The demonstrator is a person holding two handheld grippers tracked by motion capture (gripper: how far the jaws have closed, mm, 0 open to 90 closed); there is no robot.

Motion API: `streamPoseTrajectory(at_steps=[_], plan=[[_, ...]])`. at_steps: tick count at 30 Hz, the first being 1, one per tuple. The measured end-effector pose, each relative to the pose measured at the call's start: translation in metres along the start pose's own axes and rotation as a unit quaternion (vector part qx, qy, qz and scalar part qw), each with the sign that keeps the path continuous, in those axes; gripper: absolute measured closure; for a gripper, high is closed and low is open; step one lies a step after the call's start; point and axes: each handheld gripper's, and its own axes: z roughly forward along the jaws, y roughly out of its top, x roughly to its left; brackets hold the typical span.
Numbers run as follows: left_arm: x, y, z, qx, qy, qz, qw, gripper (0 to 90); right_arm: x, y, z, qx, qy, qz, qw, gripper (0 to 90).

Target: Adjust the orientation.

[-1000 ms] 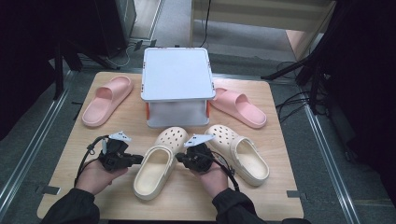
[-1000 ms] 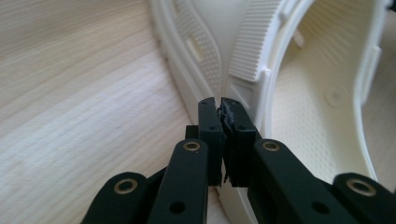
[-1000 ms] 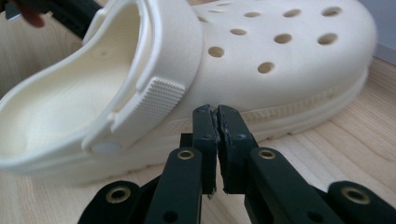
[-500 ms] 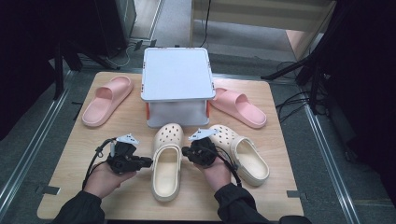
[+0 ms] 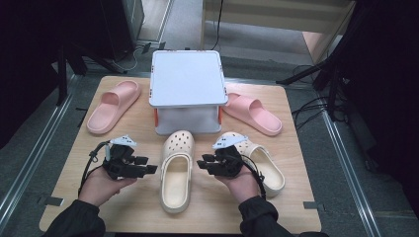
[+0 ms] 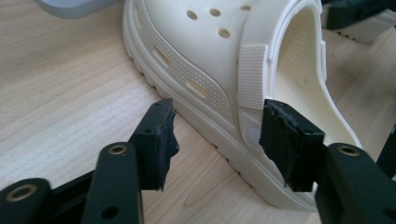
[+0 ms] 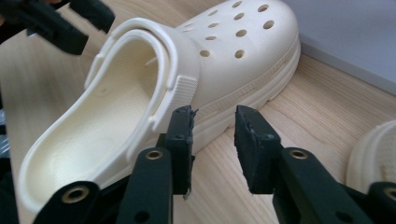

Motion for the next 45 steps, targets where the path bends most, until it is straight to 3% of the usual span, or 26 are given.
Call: streamPoseTrajectory(at_steps=[5,8,10,18,23,31,35,45], plan=[[0.001,0.003,-0.002,0.001,0.0,0.011,0.9999,37.0,0.002,-0.006,-0.023,0.003,0.009,-0.014,0.9999,61.5],[0.001,0.004,-0.001,0.006,0.0,0.02,0.9998,36.0,0.001,-0.01,-0.035,0.004,0.002,-0.017,0.9999,61.5],[0.001,0.007,0.001,0.004,-0.003,0.03,0.9995,35.1,-0.003,-0.018,-0.05,0.0,-0.003,-0.007,1.0,61.7],[0.005,0.014,0.001,0.002,-0.011,0.036,0.9993,34.9,-0.009,-0.034,-0.07,0.002,-0.018,0.0,0.9998,60.4],[0.009,0.021,0.003,0.005,-0.015,0.03,0.9994,35.3,-0.015,-0.043,-0.086,-0.002,-0.041,0.009,0.9991,57.4],[0.013,0.028,0.008,0.004,-0.017,0.039,0.9991,35.3,-0.024,-0.059,-0.111,-0.013,-0.08,0.034,0.9961,52.4],[0.014,0.031,0.01,0.006,-0.018,0.042,0.9989,35.3,-0.028,-0.066,-0.116,-0.008,-0.103,0.042,0.9938,50.8],[0.017,0.033,0.011,0.0,-0.017,0.044,0.9989,35.8,-0.053,-0.067,-0.094,0.021,-0.106,0.065,0.992,56.1]])
